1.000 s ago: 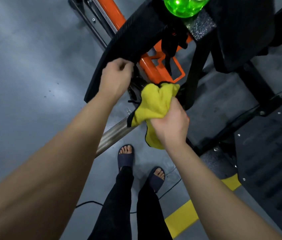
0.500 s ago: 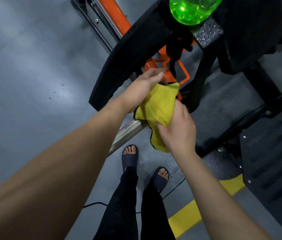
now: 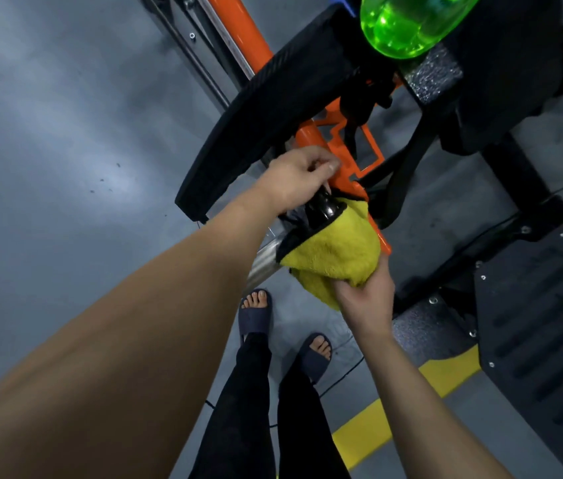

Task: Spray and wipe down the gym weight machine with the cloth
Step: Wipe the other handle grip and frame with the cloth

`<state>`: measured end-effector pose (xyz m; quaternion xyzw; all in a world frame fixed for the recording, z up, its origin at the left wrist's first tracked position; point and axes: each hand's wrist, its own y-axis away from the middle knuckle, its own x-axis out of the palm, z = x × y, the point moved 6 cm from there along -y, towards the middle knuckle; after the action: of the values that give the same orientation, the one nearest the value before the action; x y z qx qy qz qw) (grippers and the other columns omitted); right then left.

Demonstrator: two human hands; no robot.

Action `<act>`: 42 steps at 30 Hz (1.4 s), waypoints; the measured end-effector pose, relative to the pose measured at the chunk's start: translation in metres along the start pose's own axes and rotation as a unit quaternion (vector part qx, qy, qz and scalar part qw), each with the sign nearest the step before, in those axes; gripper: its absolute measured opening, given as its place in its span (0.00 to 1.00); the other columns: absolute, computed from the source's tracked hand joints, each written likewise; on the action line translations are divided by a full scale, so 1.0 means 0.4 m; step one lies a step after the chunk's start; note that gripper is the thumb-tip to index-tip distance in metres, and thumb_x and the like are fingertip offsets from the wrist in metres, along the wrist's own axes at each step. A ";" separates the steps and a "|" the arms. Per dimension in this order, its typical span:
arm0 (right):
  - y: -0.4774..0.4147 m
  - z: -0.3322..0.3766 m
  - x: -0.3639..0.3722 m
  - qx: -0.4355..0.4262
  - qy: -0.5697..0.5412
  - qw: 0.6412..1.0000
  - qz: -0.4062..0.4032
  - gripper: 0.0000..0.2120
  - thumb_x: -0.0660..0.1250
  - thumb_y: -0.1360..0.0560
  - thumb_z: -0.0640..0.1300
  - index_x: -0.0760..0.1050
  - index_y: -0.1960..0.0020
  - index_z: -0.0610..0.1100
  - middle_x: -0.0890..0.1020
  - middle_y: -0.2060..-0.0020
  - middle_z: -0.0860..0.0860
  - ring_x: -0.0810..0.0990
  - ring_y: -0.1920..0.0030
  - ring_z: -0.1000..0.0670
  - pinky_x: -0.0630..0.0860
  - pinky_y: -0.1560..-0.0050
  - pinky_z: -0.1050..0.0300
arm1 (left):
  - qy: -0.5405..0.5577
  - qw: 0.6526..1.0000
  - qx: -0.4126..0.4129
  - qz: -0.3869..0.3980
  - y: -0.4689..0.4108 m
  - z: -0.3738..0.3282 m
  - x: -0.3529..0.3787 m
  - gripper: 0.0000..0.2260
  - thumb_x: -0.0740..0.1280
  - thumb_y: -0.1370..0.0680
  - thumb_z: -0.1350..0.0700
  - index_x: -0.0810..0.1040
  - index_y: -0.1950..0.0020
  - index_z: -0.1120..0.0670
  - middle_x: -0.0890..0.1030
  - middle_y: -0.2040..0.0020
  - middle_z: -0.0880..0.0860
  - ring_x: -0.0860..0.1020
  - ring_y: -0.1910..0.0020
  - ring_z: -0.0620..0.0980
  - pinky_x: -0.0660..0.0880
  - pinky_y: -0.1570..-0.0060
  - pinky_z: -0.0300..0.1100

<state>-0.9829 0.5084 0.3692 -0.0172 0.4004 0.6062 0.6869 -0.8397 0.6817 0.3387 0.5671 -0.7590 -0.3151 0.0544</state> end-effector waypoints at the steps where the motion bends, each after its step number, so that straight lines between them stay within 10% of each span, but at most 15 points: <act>1: -0.007 0.027 0.006 -0.009 0.023 1.000 -0.009 0.35 0.71 0.37 0.62 0.71 0.31 0.57 0.81 0.40 0.55 0.80 0.41 0.49 0.74 0.47 0.56 | -0.024 0.999 0.001 -0.021 -0.002 0.000 0.001 0.10 0.60 0.16 0.45 0.81 0.44 0.43 0.84 0.55 0.46 0.81 0.44 0.50 0.74 0.35 0.47; 4: -0.055 0.155 0.034 -0.042 0.122 0.990 -0.063 0.17 0.72 0.31 0.62 0.74 0.49 0.55 0.82 0.53 0.55 0.81 0.50 0.43 0.76 0.56 0.52 | -0.018 0.998 -0.005 -0.064 0.000 -0.010 -0.007 0.15 0.57 0.18 0.43 0.82 0.46 0.45 0.83 0.52 0.46 0.79 0.40 0.53 0.70 0.31 0.53; 9: -0.113 0.266 0.095 -0.138 0.275 0.948 -0.078 0.26 0.73 0.28 0.56 0.72 0.38 0.42 0.81 0.45 0.46 0.81 0.46 0.40 0.73 0.53 0.49 | 0.020 0.996 -0.056 -0.073 0.006 0.000 -0.019 0.23 0.59 0.22 0.34 0.83 0.39 0.46 0.83 0.38 0.50 0.76 0.34 0.53 0.67 0.29 0.53; 14: -0.106 0.238 0.049 -0.141 0.216 0.966 0.020 0.21 0.74 0.31 0.63 0.72 0.45 0.54 0.78 0.49 0.56 0.79 0.51 0.44 0.65 0.58 0.54 | 0.125 0.983 -0.120 -0.054 -0.044 0.085 -0.030 0.47 0.58 0.38 0.14 0.84 0.38 0.49 0.83 0.39 0.53 0.79 0.38 0.56 0.72 0.33 0.54; 21: -0.029 -0.060 0.016 -0.003 -0.042 0.997 0.063 0.35 0.81 0.41 0.63 0.64 0.42 0.78 0.75 0.51 0.77 0.76 0.50 0.73 0.71 0.55 0.73 | -0.013 0.996 -0.023 -0.084 0.006 -0.028 -0.017 0.16 0.62 0.18 0.47 0.86 0.55 0.51 0.85 0.57 0.51 0.82 0.53 0.51 0.78 0.44 0.47; 25: -0.050 -0.182 0.038 0.055 -0.035 0.992 0.110 0.33 0.80 0.38 0.55 0.68 0.38 0.67 0.79 0.55 0.68 0.80 0.52 0.62 0.76 0.58 0.65 | 0.100 0.989 -0.059 -0.094 -0.019 0.020 -0.041 0.14 0.64 0.18 0.54 0.83 0.60 0.56 0.84 0.65 0.53 0.80 0.62 0.53 0.80 0.51 0.49; 31: -0.034 -0.250 0.036 0.068 -0.001 0.994 0.088 0.06 0.72 0.29 0.49 0.75 0.56 0.51 0.80 0.63 0.55 0.79 0.59 0.47 0.72 0.65 0.58 | 0.165 0.972 -0.102 -0.133 -0.030 0.090 -0.068 0.17 0.61 0.16 0.53 0.84 0.57 0.60 0.86 0.58 0.57 0.84 0.60 0.52 0.83 0.50 0.43; 35: 0.005 -0.197 0.015 0.049 -0.052 0.997 0.029 0.18 0.67 0.34 0.61 0.72 0.46 0.61 0.80 0.55 0.61 0.79 0.56 0.59 0.73 0.59 0.61 | -0.008 0.990 -0.016 -0.141 0.004 0.050 -0.070 0.13 0.65 0.21 0.45 0.86 0.52 0.52 0.87 0.56 0.50 0.85 0.54 0.50 0.81 0.46 0.50; 39: 0.007 -0.014 -0.022 -0.094 -0.029 0.995 -0.010 0.23 0.75 0.29 0.51 0.71 0.39 0.61 0.78 0.49 0.65 0.77 0.46 0.61 0.73 0.47 0.64 | -0.183 0.958 0.185 -0.118 0.057 -0.090 -0.014 0.16 0.63 0.21 0.44 0.83 0.57 0.54 0.85 0.60 0.49 0.82 0.57 0.46 0.78 0.51 0.50; 42: -0.053 0.113 0.016 -0.137 0.057 0.989 0.013 0.18 0.69 0.32 0.60 0.73 0.46 0.54 0.79 0.52 0.60 0.79 0.50 0.55 0.76 0.54 0.58 | -0.244 0.955 0.152 -0.072 0.032 -0.118 0.005 0.17 0.62 0.21 0.41 0.80 0.59 0.52 0.82 0.63 0.49 0.80 0.58 0.48 0.77 0.55 0.49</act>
<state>-0.9413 0.5310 0.3864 -0.1404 0.3527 0.6625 0.6458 -0.8302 0.6622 0.3825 0.5279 -0.7453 -0.3278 -0.2417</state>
